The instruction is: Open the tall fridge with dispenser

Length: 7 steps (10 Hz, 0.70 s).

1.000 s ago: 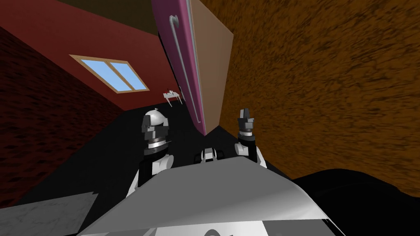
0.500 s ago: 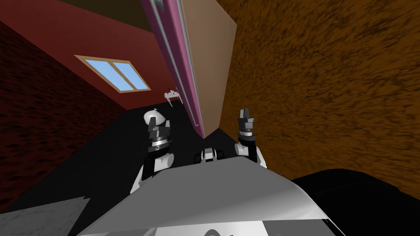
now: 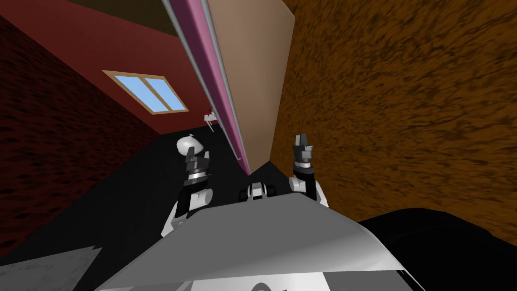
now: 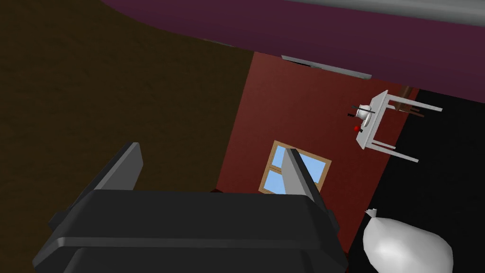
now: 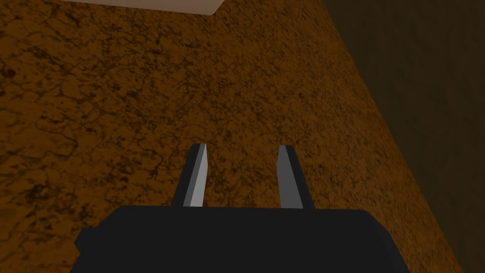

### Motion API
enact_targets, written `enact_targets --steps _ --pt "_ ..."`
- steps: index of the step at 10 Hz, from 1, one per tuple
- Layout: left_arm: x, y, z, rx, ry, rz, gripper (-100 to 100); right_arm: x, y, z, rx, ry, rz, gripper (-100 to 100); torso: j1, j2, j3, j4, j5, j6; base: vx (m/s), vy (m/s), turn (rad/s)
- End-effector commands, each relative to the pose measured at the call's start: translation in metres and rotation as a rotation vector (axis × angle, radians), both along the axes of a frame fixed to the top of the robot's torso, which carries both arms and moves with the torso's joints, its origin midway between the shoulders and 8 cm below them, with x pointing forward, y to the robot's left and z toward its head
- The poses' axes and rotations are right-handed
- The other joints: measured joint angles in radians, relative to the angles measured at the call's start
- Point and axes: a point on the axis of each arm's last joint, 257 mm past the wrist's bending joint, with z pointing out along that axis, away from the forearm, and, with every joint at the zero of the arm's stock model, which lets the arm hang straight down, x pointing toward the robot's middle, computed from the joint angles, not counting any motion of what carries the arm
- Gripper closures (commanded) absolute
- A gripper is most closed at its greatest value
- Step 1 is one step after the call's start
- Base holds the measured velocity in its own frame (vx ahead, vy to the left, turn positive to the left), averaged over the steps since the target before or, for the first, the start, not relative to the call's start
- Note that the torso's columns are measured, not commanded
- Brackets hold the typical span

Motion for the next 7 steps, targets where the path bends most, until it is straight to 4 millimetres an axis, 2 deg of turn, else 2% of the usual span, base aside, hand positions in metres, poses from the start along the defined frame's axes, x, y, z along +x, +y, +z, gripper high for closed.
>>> enact_targets --steps 1,7 --pt "0.008 0.012 -0.018 -0.014 0.042 0.019 -100 0.0 0.0 0.0 0.0 0.0 0.0 0 0.0 -0.001 0.0 0.0 0.0 0.0 0.203 -0.134 0.069" --pt "0.021 0.043 -0.059 -0.072 0.131 0.072 -100 0.0 0.0 0.0 0.0 0.0 0.0 0 0.003 0.001 0.001 0.0 0.001 0.0 0.165 -0.145 0.071"
